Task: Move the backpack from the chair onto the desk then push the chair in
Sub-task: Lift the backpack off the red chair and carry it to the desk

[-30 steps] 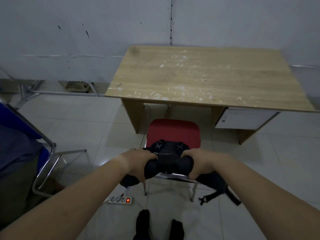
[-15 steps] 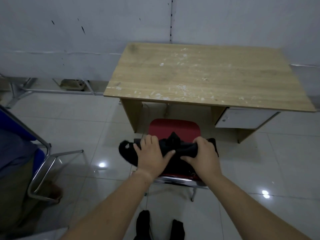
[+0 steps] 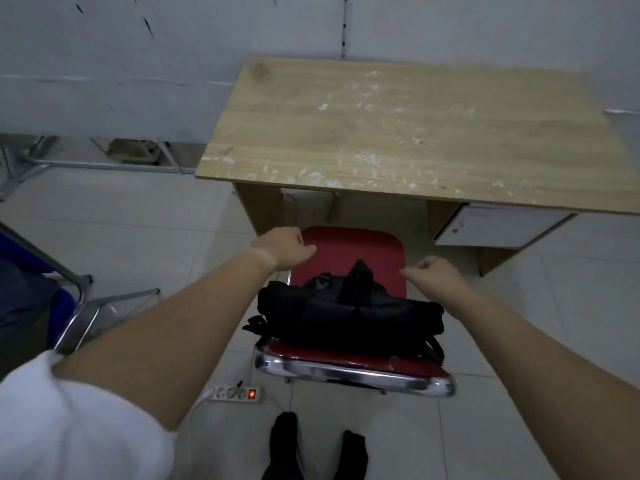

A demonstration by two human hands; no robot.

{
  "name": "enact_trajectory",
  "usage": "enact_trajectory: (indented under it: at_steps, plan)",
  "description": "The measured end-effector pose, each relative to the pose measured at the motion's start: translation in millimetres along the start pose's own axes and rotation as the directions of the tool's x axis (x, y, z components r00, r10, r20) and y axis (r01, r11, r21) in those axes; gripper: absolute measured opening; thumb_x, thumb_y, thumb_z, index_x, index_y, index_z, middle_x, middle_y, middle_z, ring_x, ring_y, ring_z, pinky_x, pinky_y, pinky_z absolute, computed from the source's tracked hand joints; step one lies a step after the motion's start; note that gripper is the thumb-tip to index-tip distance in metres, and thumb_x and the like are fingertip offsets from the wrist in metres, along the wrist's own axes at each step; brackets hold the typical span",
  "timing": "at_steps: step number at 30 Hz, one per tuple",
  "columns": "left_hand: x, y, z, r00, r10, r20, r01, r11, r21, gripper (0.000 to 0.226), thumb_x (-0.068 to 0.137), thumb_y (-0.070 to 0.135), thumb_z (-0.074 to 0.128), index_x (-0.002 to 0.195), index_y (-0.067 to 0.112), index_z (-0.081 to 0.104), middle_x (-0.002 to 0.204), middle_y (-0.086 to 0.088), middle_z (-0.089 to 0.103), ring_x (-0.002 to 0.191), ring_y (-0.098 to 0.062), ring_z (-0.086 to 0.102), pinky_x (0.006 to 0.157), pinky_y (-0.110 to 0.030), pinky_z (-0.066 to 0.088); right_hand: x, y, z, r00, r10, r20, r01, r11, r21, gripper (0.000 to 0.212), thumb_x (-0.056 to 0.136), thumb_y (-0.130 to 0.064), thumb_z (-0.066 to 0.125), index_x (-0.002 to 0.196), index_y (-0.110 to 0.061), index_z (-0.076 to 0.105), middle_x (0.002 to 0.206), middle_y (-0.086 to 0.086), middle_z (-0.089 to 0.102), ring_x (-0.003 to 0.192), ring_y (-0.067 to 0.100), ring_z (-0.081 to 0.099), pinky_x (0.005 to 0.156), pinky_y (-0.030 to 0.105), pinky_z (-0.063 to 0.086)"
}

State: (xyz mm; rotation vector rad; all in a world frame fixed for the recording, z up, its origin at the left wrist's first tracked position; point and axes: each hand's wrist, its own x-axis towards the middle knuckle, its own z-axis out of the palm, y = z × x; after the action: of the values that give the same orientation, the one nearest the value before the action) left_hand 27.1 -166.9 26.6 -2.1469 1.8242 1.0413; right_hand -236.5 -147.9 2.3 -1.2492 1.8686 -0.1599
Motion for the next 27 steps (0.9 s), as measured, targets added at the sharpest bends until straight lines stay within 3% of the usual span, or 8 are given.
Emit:
enact_trajectory:
  at_steps: [3, 6, 8, 12, 15, 19, 24, 27]
  plan:
    - [6.7, 0.6, 22.7, 0.97, -0.11, 0.216, 0.103, 0.994, 0.04, 0.065, 0.087, 0.049, 0.064, 0.138, 0.013, 0.046, 0.145, -0.01, 0.049, 0.128, -0.029, 0.049, 0.098, -0.032, 0.041, 7.4, -4.0, 11.0, 0.974, 0.081, 0.212, -0.075, 0.997, -0.036, 0.048, 0.092, -0.025, 0.065, 0.128, 0.004, 0.054, 0.117, 0.017, 0.064, 0.11, 0.036, 0.058, 0.089, 0.039, 0.045]
    - [8.9, -9.6, 55.5, 0.835, -0.316, 0.45, 0.383, 0.921, -0.065, 0.086, 0.081, 0.05, 0.072, 0.146, 0.005, 0.037, 0.151, -0.013, 0.042, 0.135, -0.032, 0.045, 0.108, -0.037, 0.037, 14.8, 8.6, 32.2, 0.817, 0.298, 0.493, -0.185, 0.946, -0.266, 0.065, 0.092, -0.041, 0.061, 0.141, -0.002, 0.044, 0.141, 0.017, 0.051, 0.129, 0.035, 0.05, 0.094, 0.039, 0.042]
    - [11.4, -19.4, 67.9, 0.778, -0.336, 0.53, 0.515, 0.825, -0.233, 0.082, 0.083, 0.049, 0.069, 0.145, 0.004, 0.038, 0.148, -0.015, 0.045, 0.134, -0.032, 0.046, 0.106, -0.037, 0.038, 22.9, 19.7, 41.3, 0.751, 0.381, 0.539, -0.212, 0.912, -0.35, 0.082, 0.082, -0.055, 0.068, 0.145, -0.009, 0.043, 0.146, 0.013, 0.048, 0.13, 0.031, 0.051, 0.103, 0.038, 0.043]
    - [11.7, -29.4, 75.0, 0.739, -0.346, 0.577, 0.558, 0.795, -0.238, 0.065, 0.089, 0.04, 0.067, 0.137, 0.001, 0.047, 0.14, -0.016, 0.053, 0.112, -0.034, 0.06, 0.089, -0.037, 0.042, 33.1, 24.6, 43.3, 0.701, 0.453, 0.551, -0.358, 0.891, -0.278, 0.09, 0.076, -0.06, 0.071, 0.138, -0.002, 0.042, 0.142, 0.015, 0.048, 0.124, 0.032, 0.052, 0.098, 0.043, 0.041]
    - [24.4, -38.3, 83.5, 0.832, -0.308, 0.462, 0.44, 0.873, -0.209, 0.047, 0.092, 0.03, 0.064, 0.131, 0.006, 0.055, 0.132, -0.014, 0.06, 0.112, -0.031, 0.061, 0.092, -0.034, 0.044, 41.4, 30.2, 48.8, 0.753, 0.406, 0.519, -0.305, 0.913, -0.271, 0.076, 0.085, -0.047, 0.069, 0.142, -0.006, 0.042, 0.145, 0.013, 0.048, 0.13, 0.032, 0.05, 0.104, 0.038, 0.04]
    - [30.0, -39.3, 76.1, 0.971, -0.15, 0.187, 0.196, 0.946, -0.258, 0.041, 0.095, 0.04, 0.048, 0.12, 0.012, 0.063, 0.123, -0.014, 0.065, 0.111, -0.031, 0.06, 0.097, -0.037, 0.047, 52.5, 39.2, 53.3, 0.906, 0.21, 0.369, -0.164, 0.975, -0.153, 0.037, 0.082, -0.025, 0.074, 0.114, -0.008, 0.068, 0.112, 0.012, 0.07, 0.099, 0.027, 0.068, 0.091, 0.035, 0.053]
    - [11.8, -31.5, 50.1, 0.996, -0.057, -0.064, 0.033, 0.942, -0.334, 0.035, 0.095, 0.042, 0.044, 0.105, 0.015, 0.064, 0.106, -0.009, 0.069, 0.098, -0.028, 0.063, 0.084, -0.034, 0.05, 28.6, 24.0, 25.5, 0.994, -0.012, 0.108, 0.02, 0.997, -0.07, 0.038, 0.093, -0.049, 0.053, 0.105, -0.017, 0.069, 0.102, 0.007, 0.071, 0.095, 0.026, 0.066, 0.086, 0.039, 0.052]
    - [-8.1, -24.9, 23.2, 0.983, -0.002, -0.186, -0.06, 0.944, -0.325, 0.026, 0.089, 0.034, 0.052, 0.091, 0.012, 0.066, 0.093, -0.008, 0.071, 0.09, -0.028, 0.064, 0.075, -0.032, 0.05, 4.6, 4.5, 5.4, 0.985, -0.171, 0.02, 0.17, 0.984, 0.047, 0.026, 0.096, -0.038, 0.054, 0.101, -0.018, 0.069, 0.095, 0.002, 0.07, 0.084, 0.015, 0.063, 0.071, 0.027, 0.048]
